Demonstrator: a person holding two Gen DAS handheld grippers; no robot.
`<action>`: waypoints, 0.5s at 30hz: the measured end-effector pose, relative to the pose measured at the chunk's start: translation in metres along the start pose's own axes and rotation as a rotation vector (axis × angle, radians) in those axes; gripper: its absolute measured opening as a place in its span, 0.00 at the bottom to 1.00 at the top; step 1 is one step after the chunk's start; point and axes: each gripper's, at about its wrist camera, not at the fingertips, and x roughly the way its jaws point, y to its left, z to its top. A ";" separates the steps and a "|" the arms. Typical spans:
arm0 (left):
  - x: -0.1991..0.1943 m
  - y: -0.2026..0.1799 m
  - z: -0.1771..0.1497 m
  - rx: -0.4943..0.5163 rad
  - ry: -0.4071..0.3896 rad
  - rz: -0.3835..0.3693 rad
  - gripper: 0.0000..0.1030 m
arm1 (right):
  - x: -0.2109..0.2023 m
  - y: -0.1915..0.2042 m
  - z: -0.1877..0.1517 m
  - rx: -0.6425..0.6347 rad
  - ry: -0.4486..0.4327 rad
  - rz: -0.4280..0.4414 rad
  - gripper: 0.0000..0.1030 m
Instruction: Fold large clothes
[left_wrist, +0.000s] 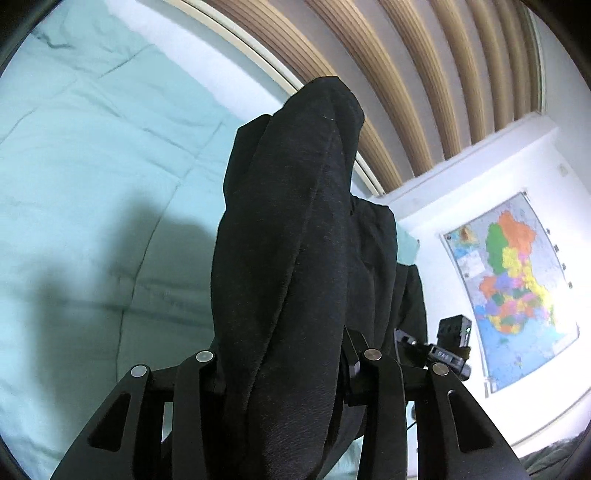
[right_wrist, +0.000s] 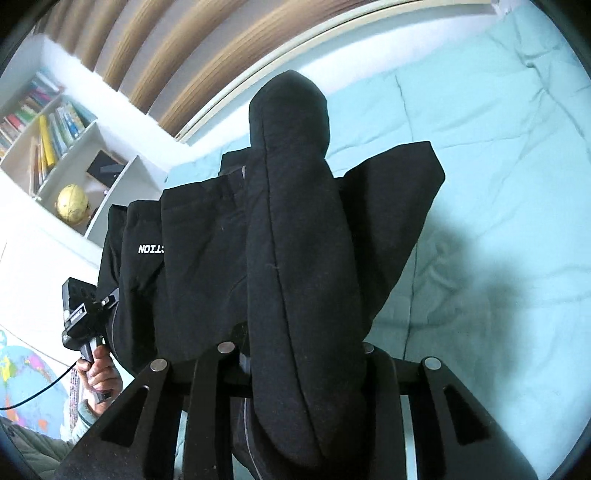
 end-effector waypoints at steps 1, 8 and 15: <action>-0.004 0.001 -0.010 -0.009 0.007 -0.001 0.40 | -0.002 -0.001 -0.006 -0.002 0.006 -0.008 0.31; -0.005 0.041 -0.086 -0.137 0.156 0.038 0.40 | 0.002 -0.037 -0.071 0.094 0.168 -0.074 0.32; 0.018 0.150 -0.146 -0.405 0.221 0.178 0.55 | 0.041 -0.115 -0.137 0.299 0.284 -0.242 0.52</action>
